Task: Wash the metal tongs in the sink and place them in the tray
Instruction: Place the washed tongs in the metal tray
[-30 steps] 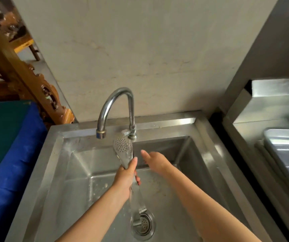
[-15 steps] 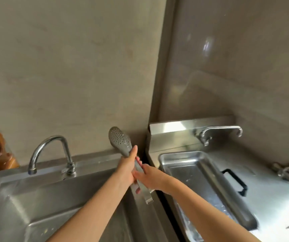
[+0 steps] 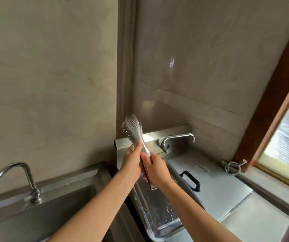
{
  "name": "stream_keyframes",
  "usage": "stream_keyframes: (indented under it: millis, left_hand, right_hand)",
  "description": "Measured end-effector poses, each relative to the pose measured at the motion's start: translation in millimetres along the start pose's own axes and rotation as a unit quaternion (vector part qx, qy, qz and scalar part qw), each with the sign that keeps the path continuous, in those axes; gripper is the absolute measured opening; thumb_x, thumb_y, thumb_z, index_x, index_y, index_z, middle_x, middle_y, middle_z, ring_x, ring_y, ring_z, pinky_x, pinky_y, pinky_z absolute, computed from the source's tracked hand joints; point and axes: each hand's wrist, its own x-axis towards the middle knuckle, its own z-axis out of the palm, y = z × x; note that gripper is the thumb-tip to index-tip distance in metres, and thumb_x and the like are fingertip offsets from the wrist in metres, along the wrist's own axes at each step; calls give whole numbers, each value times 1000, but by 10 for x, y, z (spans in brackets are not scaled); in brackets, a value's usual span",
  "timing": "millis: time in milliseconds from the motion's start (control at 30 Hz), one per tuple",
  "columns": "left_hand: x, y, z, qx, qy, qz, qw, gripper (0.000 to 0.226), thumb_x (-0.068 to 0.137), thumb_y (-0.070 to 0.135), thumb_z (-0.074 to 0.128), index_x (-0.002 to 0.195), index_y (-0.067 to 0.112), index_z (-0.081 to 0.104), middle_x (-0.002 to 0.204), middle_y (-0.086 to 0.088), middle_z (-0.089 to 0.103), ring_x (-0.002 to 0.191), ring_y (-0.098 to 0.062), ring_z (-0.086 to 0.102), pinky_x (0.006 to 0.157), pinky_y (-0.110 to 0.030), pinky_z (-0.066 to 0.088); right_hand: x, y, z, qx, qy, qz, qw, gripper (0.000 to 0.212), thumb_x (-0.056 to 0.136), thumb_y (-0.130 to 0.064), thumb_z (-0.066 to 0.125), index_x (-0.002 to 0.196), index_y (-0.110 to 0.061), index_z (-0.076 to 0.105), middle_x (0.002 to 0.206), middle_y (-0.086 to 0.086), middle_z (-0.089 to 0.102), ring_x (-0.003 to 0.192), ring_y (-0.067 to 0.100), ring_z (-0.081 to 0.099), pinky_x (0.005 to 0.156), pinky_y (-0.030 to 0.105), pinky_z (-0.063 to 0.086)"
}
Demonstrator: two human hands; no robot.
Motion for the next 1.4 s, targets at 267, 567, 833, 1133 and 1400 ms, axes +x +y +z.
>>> stream_keyframes:
  millis: [267, 567, 833, 1133, 1400]
  left_hand:
    - [-170, -402, 171, -30, -96, -51, 994, 51, 97, 47, 26, 125, 12, 51, 128, -6, 54, 122, -17, 50, 107, -34, 37]
    - [48, -795, 105, -66, -87, -119, 987, 67, 92, 60, 16, 106, 9, 57, 94, -9, 62, 92, -20, 62, 81, -28, 50]
    - [329, -879, -256, 37, 65, -85, 994, 41, 91, 52, 40, 106, 18, 56, 85, 2, 60, 57, -10, 45, 42, -21, 37]
    - [428, -846, -894, 71, 147, -83, 983, 58, 89, 18, 59, 141, 7, 34, 128, -22, 56, 87, -24, 61, 70, -30, 49]
    - [426, -950, -1052, 81, 118, -123, 982, 11, 89, 11, 59, 98, 5, 55, 79, -8, 55, 65, -17, 57, 61, -26, 52]
  right_hand:
    - [-194, 298, -134, -201, 121, -1, 972, 45, 98, -45, 33, 122, -11, 50, 101, 17, 70, 94, 37, 64, 65, 35, 37]
    - [-133, 597, -169, -259, 104, 25, 960, 44, 97, -45, 32, 101, -6, 52, 97, 15, 69, 86, 36, 65, 62, 35, 38]
    - [58, 1046, -327, -187, 95, 84, 974, 28, 92, -40, 50, 88, -14, 40, 84, 9, 62, 69, 30, 60, 53, 30, 34]
    - [72, 2064, 51, -228, 37, 203, 952, 33, 93, -29, 52, 116, -5, 46, 117, 17, 55, 98, 33, 60, 75, 36, 47]
    - [127, 2421, 177, -263, 75, 211, 938, 31, 93, -29, 53, 110, -3, 52, 112, 15, 55, 102, 30, 50, 85, 39, 44]
